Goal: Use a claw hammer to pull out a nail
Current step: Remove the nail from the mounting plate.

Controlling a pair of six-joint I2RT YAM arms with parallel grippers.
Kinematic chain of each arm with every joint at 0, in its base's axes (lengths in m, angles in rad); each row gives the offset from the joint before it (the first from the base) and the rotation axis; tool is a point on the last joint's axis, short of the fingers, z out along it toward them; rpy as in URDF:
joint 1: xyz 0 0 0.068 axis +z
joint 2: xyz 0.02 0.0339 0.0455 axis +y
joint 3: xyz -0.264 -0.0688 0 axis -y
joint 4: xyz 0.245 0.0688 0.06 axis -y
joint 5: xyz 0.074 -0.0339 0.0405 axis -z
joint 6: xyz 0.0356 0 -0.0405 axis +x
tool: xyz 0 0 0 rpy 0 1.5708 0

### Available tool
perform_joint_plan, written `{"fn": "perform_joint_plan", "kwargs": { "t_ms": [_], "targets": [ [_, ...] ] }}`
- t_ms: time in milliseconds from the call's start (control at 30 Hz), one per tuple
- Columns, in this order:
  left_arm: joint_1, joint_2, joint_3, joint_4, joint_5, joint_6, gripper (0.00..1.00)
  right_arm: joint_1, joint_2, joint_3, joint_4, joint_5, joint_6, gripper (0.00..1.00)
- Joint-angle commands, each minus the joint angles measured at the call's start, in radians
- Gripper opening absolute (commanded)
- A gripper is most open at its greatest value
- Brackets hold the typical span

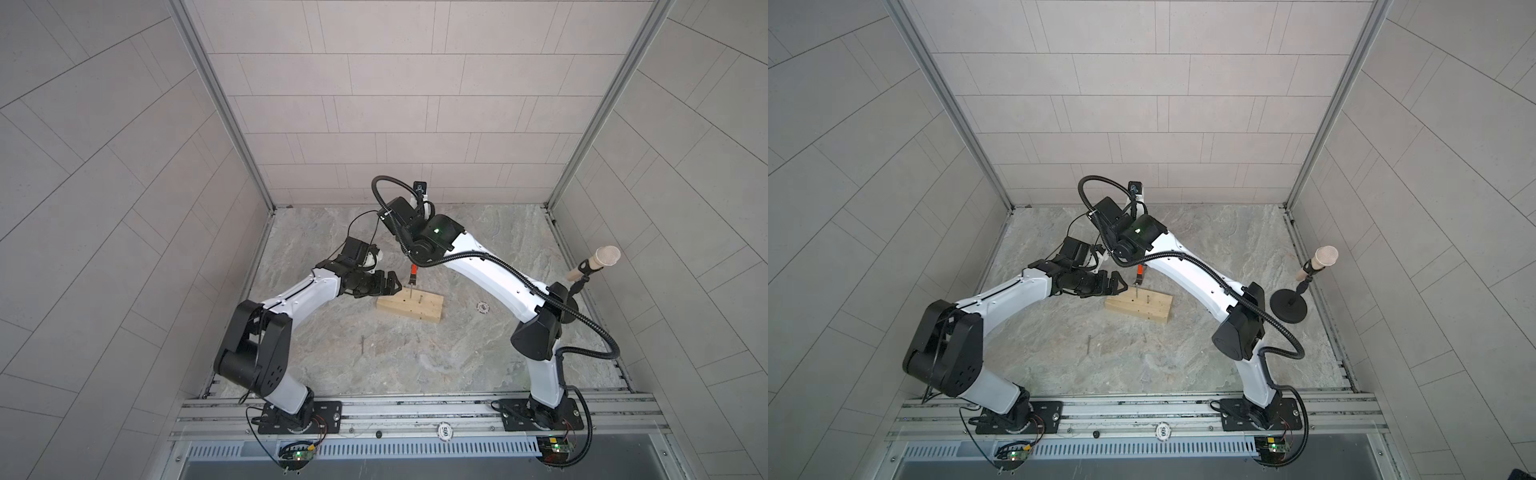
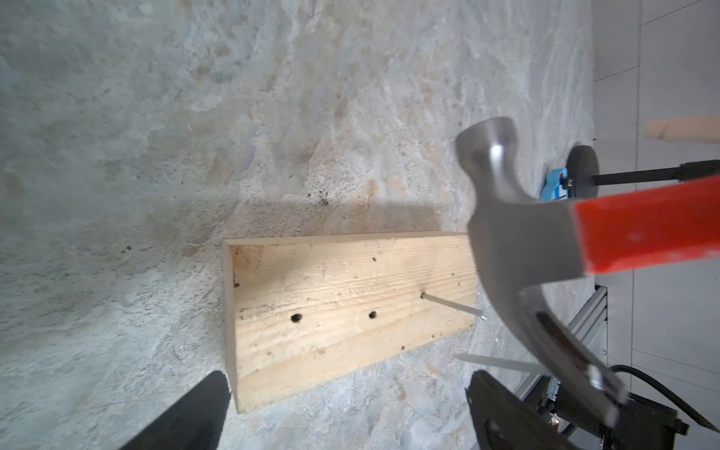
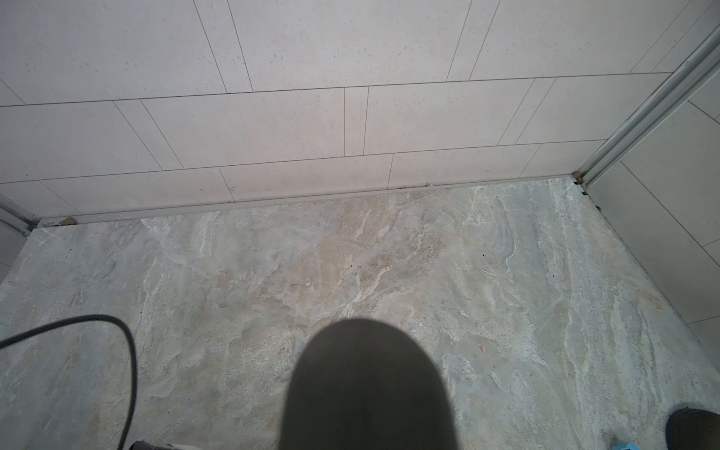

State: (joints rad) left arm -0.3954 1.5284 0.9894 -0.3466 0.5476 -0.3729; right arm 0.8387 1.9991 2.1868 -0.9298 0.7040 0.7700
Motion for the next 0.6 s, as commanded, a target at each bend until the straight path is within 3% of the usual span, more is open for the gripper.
{"fn": "perform_joint_plan", "kwargs": {
  "t_ms": [0, 133, 267, 400, 567],
  "targets": [
    [-0.003, -0.076, -0.033, 0.072, -0.012, 0.010, 1.00, 0.000, -0.010, 0.059, 0.005, 0.031, -0.012, 0.00],
    [-0.002, -0.178, -0.082, 0.140, -0.058, 0.001, 1.00, 0.001, -0.015, 0.059, 0.002, 0.032, -0.012, 0.00],
    [-0.002, -0.362, -0.204, 0.316, -0.128, -0.008, 1.00, 0.001, -0.019, 0.063, 0.001, 0.031, -0.019, 0.00],
    [-0.002, -0.444, -0.238, 0.339, -0.210, 0.024, 1.00, 0.001, -0.018, 0.073, 0.001, 0.025, -0.021, 0.00],
    [-0.002, -0.469, -0.288, 0.451, -0.138, 0.006, 1.00, 0.002, -0.017, 0.084, 0.002, 0.015, -0.022, 0.00]
  ]
}}
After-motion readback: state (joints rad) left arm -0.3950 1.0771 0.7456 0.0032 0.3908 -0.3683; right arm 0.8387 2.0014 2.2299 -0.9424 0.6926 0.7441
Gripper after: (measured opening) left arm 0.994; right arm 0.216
